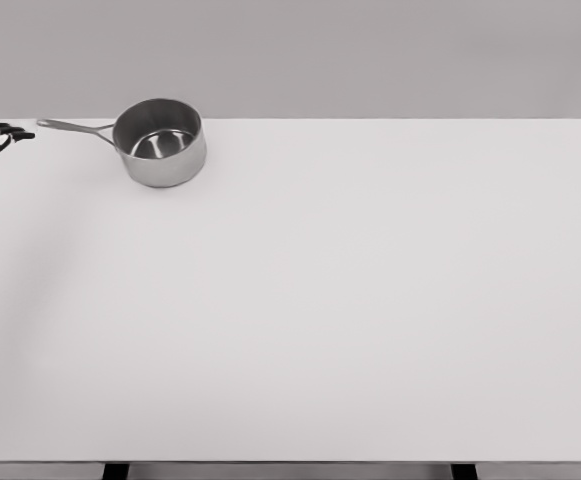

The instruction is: Rotate pot handle

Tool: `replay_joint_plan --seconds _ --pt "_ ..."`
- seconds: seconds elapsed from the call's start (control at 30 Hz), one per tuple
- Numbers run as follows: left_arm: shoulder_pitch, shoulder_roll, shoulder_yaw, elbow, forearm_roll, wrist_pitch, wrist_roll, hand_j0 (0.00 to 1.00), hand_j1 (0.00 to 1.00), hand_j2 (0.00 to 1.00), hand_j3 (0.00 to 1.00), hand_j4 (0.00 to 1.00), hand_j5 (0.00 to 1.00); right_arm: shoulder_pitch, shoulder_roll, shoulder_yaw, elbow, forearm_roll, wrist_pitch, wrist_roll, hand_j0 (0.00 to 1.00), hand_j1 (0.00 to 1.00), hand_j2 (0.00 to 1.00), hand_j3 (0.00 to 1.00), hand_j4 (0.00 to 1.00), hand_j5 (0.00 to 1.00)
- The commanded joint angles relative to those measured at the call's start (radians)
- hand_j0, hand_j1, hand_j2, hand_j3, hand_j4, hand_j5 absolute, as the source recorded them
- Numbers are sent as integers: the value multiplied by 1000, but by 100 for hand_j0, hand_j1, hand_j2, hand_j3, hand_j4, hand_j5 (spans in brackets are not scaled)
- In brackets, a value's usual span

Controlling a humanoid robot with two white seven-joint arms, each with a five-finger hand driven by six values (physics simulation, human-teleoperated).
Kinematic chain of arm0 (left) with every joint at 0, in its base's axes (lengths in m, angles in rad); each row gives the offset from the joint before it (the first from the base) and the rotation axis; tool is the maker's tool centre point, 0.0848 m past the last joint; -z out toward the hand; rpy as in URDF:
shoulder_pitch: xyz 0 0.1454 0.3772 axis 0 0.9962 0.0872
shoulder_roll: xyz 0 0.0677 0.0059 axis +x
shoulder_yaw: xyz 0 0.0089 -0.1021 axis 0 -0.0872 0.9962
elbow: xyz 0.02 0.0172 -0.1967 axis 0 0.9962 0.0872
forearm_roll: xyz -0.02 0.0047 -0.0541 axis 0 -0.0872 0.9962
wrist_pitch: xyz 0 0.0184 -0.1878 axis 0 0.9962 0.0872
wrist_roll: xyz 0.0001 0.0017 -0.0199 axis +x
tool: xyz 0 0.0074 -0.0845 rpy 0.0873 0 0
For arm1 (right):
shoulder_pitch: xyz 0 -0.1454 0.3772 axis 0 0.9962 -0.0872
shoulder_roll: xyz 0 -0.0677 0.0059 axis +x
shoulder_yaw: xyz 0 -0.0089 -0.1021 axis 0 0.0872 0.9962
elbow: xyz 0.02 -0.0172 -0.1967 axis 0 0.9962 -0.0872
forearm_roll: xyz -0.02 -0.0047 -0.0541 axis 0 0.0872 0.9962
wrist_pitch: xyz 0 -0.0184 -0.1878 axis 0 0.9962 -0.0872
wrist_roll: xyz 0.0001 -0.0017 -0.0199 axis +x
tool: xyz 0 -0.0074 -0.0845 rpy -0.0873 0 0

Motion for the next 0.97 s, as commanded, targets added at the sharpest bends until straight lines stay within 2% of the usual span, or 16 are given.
replay_joint_plan --seconds 0.0,0.03,0.07,0.13,0.17,0.2,0.23,0.3,0.37,0.4,0.43,0.5,0.6,0.73,0.93 --pt "21 144 48 -217 203 2 0 100 100 100 100 100 100 0 0 0 0 0 0 0 100 100 100 100 100 100" --pt "110 187 135 -284 264 2 -6 100 100 100 100 100 100 0 0 0 0 0 0 0 100 100 100 100 100 100" --pt "201 195 239 -330 306 2 -11 100 100 100 100 100 100 0 0 0 0 0 0 0 100 100 100 100 100 100" --pt "308 177 374 -375 318 2 -11 100 100 100 100 100 100 0 0 0 0 0 0 0 100 100 100 100 100 100" --pt "348 117 422 -368 331 2 -11 100 100 100 100 100 100 0 0 0 0 0 0 0 100 100 100 100 100 100" --pt "371 82 437 -363 326 2 -12 100 100 100 100 100 100 0 0 0 0 0 0 0 100 100 100 100 100 100" --pt "458 68 443 -361 328 2 -14 100 100 100 100 100 100 0 0 0 -2 0 0 0 100 100 100 100 100 100" --pt "557 45 445 -361 320 2 -20 100 100 100 100 100 100 0 0 0 0 0 0 0 100 100 100 100 100 100" --pt "554 -43 477 -341 315 2 -32 100 100 100 100 100 100 0 0 0 0 0 0 0 100 100 100 100 100 100" --pt "559 -84 551 -328 315 2 -52 100 100 100 100 100 100 0 0 0 0 0 0 0 100 100 100 100 100 100" --pt "559 -95 557 -329 315 2 -76 100 100 100 100 100 100 0 0 0 0 0 0 0 100 100 100 100 100 100" --pt "559 -98 558 -331 317 2 -181 100 100 100 100 100 100 0 0 0 0 0 0 0 100 100 100 100 100 100" --pt "551 -130 513 -337 317 2 -213 100 100 100 100 100 100 0 0 0 0 0 0 0 100 100 100 100 100 100" --pt "453 -156 364 -344 317 2 -213 100 100 100 100 100 100 0 0 0 0 0 0 0 100 100 100 100 100 100" --pt "440 -164 345 -360 315 2 -235 100 100 100 100 100 100 0 0 0 0 0 0 0 100 100 100 100 100 100"
